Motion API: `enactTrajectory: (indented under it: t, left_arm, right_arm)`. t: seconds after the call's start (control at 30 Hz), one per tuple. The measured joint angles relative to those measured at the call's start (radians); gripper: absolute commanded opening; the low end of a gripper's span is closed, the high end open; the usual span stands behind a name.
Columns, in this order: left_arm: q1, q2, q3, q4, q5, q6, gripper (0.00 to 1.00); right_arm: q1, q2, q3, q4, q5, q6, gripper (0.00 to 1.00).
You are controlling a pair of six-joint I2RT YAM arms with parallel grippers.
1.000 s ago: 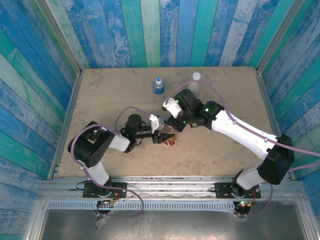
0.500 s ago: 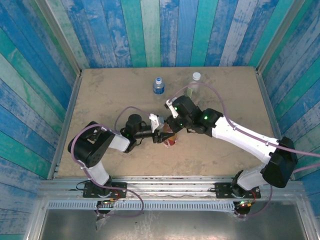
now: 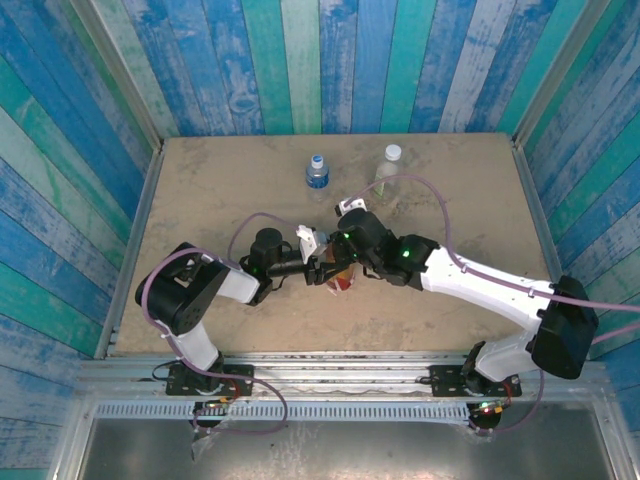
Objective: Screw on the bottle caps
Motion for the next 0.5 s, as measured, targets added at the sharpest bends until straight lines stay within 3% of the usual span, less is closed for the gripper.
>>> enactTrajectory:
  t: [0.27, 0.33, 0.5]
  left_arm:
    - [-0.006, 0.000, -0.001, 0.002, 0.001, 0.018, 0.58]
    - [-0.006, 0.000, -0.001, 0.002, 0.001, 0.020, 0.58]
    - [-0.006, 0.000, -0.001, 0.003, 0.010, 0.022, 0.58]
  right_arm:
    - [0.006, -0.002, 0.025, -0.090, -0.037, -0.098, 0.62]
    - [0.005, -0.022, 0.024, -0.110, -0.041, -0.139, 0.66]
    - [-0.004, -0.129, 0.023, -0.127, -0.085, -0.266, 0.63]
